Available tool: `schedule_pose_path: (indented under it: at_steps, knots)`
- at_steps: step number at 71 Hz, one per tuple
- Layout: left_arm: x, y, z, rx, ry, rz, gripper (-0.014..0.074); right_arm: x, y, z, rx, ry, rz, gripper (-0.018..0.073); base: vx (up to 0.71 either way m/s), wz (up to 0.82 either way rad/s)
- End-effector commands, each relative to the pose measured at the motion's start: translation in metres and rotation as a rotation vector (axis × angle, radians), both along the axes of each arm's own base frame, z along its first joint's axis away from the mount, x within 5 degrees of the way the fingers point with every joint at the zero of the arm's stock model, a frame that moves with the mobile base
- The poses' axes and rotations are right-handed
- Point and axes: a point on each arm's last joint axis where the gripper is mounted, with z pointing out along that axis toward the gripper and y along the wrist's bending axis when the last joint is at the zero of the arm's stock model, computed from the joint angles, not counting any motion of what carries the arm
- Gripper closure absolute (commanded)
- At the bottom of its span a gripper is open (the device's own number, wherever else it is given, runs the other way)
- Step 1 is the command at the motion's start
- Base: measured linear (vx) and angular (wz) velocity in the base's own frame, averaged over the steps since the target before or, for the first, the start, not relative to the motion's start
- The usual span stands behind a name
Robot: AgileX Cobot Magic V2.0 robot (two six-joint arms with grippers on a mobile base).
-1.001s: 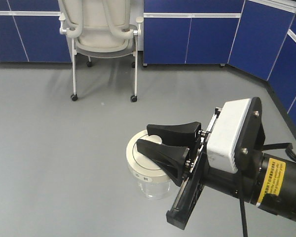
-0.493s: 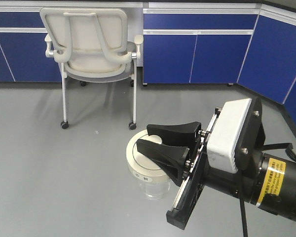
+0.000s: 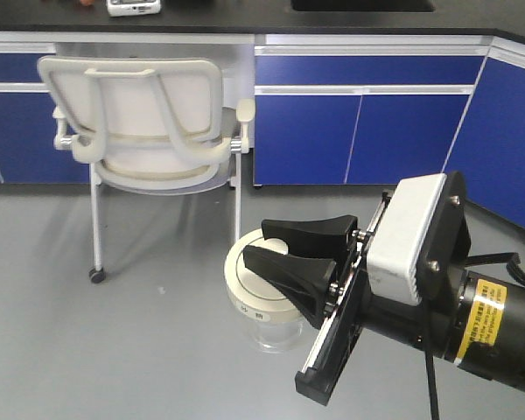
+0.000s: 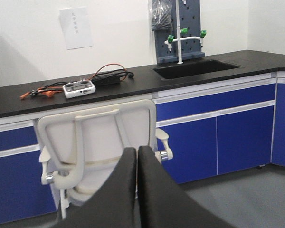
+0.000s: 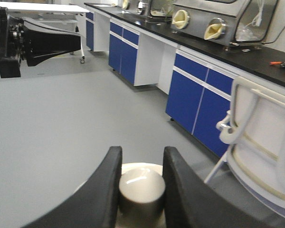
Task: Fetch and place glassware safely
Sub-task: 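Carry the jar in the right gripper to the black bench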
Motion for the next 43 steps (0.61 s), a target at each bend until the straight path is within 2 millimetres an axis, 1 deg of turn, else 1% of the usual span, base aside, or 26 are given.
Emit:
schedule_pose_path:
  at_steps: [1,10,19,32,43]
  knots:
    - [0.0000,-0.0023,0.0150,-0.029,-0.088,-0.023,0.0603,-0.0041,0.0010,0.0200,0.092,-0.047,0.037,0.0559,0.33,-0.16]
    - [0.0000,-0.0023,0.0150,-0.029,-0.088,-0.023,0.0603,-0.0029,0.0019,0.0183,0.088,-0.041,0.037,0.0559,0.27,-0.30]
    - [0.0000,-0.0023,0.0150,-0.029,-0.088,-0.023,0.0603,-0.0021,0.0023,0.0172,0.084,-0.037,0.034,0.0559,0.19,-0.53]
    - [0.0000,-0.0023,0.0150,-0.029,-0.088,-0.023,0.0603,-0.0021,0.0023,0.0172,0.084,-0.037,0.034,0.0559,0.14,-0.68]
    - [0.0000,-0.0023,0.0150,-0.029,-0.088,-0.023,0.0603,-0.0021,0.0023,0.0172,0.084,-0.037,0.034,0.0559,0.14,-0.83]
